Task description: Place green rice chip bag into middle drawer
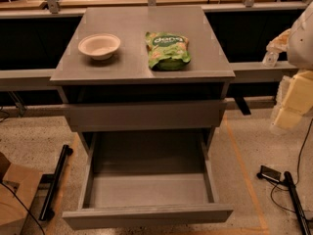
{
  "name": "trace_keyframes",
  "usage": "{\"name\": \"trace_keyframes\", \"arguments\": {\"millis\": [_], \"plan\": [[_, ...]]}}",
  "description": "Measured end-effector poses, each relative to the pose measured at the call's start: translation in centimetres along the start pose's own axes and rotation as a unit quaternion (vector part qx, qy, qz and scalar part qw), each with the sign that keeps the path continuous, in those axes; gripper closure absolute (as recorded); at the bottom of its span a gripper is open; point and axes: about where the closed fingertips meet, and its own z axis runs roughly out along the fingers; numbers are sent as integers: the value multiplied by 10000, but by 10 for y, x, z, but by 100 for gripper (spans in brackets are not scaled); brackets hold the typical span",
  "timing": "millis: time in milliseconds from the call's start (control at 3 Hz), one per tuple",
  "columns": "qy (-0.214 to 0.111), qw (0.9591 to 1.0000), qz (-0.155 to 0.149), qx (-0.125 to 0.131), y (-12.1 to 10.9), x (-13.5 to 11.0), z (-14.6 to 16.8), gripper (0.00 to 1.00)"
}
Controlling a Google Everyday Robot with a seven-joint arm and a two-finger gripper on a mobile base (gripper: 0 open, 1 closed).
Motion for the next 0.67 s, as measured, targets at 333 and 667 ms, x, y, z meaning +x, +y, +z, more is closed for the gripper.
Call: {"name": "trace_keyframes", "arguments": {"millis": [333,667], "plan": [[-1,10000,0,1,0,0,0,0],[-282,9996,6,29,-20,-6,19,0]]}}
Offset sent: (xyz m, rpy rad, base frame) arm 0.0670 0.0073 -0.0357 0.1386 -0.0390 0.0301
